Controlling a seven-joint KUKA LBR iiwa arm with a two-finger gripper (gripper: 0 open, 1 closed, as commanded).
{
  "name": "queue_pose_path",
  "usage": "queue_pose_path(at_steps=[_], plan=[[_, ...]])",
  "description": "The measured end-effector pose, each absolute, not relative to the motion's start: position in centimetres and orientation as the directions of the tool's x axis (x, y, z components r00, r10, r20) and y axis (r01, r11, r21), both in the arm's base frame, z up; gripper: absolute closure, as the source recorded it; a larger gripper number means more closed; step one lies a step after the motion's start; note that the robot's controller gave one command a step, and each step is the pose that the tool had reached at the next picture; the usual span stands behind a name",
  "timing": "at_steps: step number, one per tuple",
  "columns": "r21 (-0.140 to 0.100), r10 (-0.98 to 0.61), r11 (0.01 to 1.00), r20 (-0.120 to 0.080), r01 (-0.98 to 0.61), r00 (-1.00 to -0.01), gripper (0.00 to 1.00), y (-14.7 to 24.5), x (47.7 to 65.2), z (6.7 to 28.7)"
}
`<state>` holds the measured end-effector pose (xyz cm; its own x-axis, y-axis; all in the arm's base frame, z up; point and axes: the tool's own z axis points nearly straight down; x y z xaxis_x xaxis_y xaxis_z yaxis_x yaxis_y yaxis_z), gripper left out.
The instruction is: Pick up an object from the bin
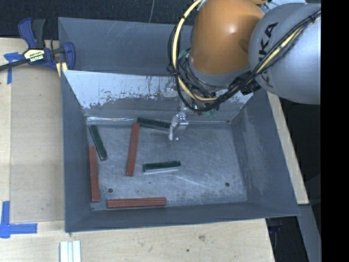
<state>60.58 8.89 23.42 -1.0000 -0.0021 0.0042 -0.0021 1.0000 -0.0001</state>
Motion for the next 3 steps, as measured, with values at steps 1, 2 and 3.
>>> queue_pose_path(at_steps=[1,2,3], plan=[[0.001,0.000,1.000,-0.004,-0.001,-1.000,0.00,8.9,60.7,23.9],[0.000,-0.033,0.999,-0.009,-0.033,-0.999,0.00,9.8,58.8,19.0],[0.002,-0.029,1.000,-0.002,-0.029,-1.000,0.00,5.0,55.2,15.4]])
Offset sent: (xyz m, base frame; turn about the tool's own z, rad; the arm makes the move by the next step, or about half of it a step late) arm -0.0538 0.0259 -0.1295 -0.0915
